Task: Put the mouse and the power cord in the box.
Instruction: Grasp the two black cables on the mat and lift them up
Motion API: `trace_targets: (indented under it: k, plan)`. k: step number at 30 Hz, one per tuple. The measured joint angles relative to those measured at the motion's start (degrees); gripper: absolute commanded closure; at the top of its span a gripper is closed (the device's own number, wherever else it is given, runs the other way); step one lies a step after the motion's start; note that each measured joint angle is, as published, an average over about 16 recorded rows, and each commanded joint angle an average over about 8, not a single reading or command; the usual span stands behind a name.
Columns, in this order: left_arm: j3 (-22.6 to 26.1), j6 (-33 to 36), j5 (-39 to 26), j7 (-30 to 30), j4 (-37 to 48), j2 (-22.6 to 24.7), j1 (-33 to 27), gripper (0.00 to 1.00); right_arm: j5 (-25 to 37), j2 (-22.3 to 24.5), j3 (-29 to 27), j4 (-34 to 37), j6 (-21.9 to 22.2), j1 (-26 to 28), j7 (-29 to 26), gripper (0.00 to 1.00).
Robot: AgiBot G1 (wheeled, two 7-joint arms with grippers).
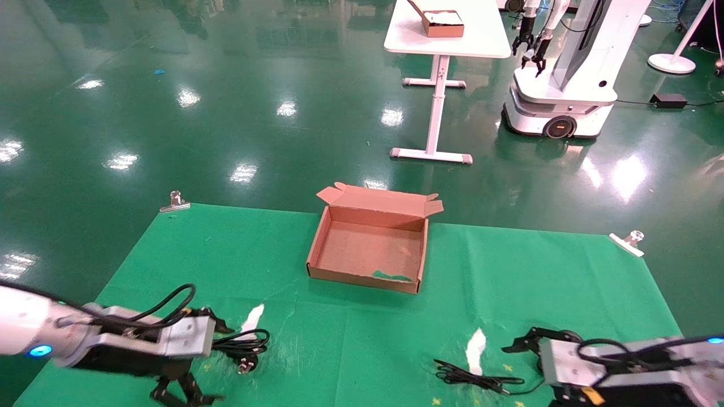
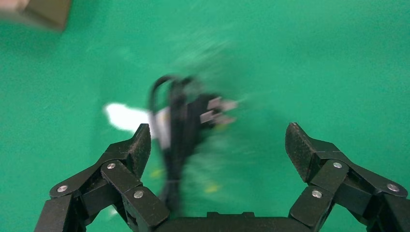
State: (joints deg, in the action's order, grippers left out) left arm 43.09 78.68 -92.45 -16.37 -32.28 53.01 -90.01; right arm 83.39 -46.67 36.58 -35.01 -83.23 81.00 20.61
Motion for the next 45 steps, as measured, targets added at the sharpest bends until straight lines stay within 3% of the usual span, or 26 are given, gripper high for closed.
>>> trace_targets:
  k: [13, 14, 17, 18, 21, 22, 24, 26, 45]
  plan:
    - [2.5, -11.6, -6.6, -11.4, 19.3, 8.3, -5.0, 0.00, 7.5, -10.6, 3.4, 19.2, 7.8, 6.3, 13.4, 0.01]
    - [2.5, -11.9, -6.8, -12.1, 20.2, 8.6, -5.2, 0.00, 7.6, -11.2, 3.5, 20.2, 8.3, 6.6, 14.1, 0.08]
    - [2.8, -12.6, -7.2, -13.8, 22.4, 9.3, -5.9, 0.03, 7.9, -12.6, 3.6, 22.9, 9.4, 7.2, 16.1, 0.45]
    - [2.9, -12.8, -7.4, -14.3, 23.0, 9.5, -6.1, 0.11, 8.0, -13.0, 3.7, 23.8, 9.7, 7.4, 16.7, 0.58]
    - [3.1, -13.1, -7.8, -15.7, 24.5, 9.9, -6.6, 0.48, 8.3, -13.8, 3.8, 25.7, 10.4, 8.0, 18.1, 0.94]
    - [3.2, -13.1, -7.9, -16.0, 24.8, 10.1, -6.7, 0.61, 8.3, -14.1, 3.8, 26.2, 10.6, 8.1, 18.4, 1.00]
    - [3.3, -13.2, -8.1, -16.6, 25.4, 10.2, -7.0, 0.86, 8.5, -14.4, 3.9, 27.0, 10.9, 8.3, 19.0, 1.00]
    - [3.4, -13.2, -8.3, -17.0, 25.7, 10.4, -7.1, 1.00, 8.6, -14.6, 3.9, 27.6, 11.1, 8.5, 19.4, 1.00]
    - [3.3, -13.1, -8.1, -17.0, 25.5, 10.3, -7.1, 1.00, 8.5, -14.5, 3.9, 27.4, 11.0, 8.4, 19.5, 1.00]
